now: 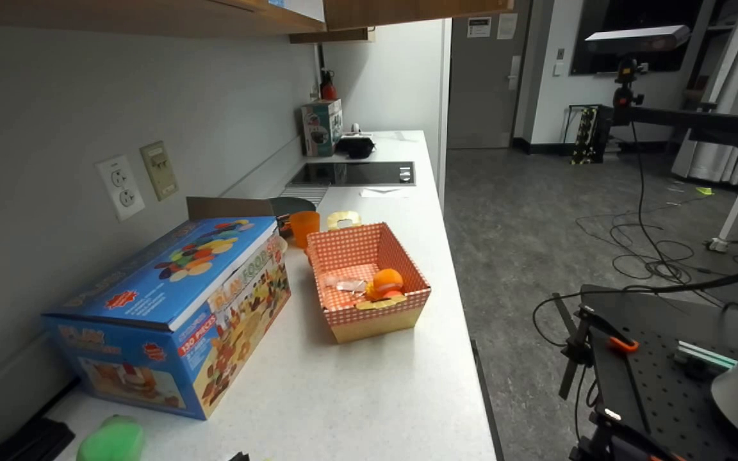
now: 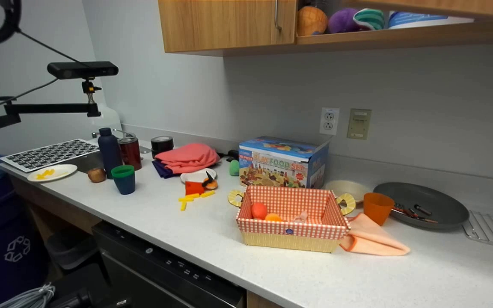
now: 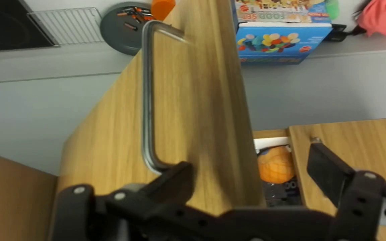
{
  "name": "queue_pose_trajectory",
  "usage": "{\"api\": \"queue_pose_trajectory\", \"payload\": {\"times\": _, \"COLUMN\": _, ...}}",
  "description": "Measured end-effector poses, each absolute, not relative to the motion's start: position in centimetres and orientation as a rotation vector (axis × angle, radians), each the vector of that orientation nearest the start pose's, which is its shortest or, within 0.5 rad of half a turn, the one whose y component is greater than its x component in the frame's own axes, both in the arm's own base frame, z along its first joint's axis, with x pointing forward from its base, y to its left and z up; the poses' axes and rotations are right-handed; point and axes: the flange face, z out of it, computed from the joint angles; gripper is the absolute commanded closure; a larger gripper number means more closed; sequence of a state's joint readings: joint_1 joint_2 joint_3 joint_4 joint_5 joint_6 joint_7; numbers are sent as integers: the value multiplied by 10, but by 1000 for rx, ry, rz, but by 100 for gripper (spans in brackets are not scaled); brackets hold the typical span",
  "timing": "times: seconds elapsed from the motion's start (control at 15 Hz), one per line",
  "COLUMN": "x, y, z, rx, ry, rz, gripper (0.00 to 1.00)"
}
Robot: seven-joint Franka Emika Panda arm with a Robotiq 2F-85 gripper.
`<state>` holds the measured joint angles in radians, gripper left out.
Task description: Close the open upper cabinet door
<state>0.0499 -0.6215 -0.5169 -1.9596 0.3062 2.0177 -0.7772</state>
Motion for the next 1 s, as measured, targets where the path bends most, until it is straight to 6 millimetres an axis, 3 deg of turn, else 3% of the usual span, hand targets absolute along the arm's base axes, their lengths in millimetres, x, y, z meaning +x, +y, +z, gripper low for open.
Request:
{"api": "queue_pose_trajectory", "payload": {"times": 0.27, "x": 376, "y": -176, "z": 738, "rx": -2673, "ry": -514, "rz": -1169, "gripper": 0}}
{"api": "queue_pose_trajectory", "payload": {"times": 0.53, "x": 416, "y": -120, "z": 733, "rx": -2641, "ry": -598, "rz": -1229, "gripper": 0}}
{"api": "queue_pose_trajectory", "payload": {"times": 0.8, "x": 448, "y": -82, "z": 726, "rx": -2605, "ry": -626, "rz": -1364, "gripper": 0}}
{"api": "queue_pose_trajectory", "payload": {"times": 1.0, "x": 461, "y": -71, "z": 725, "rx": -2582, "ry": -625, "rz": -1524, "gripper": 0}}
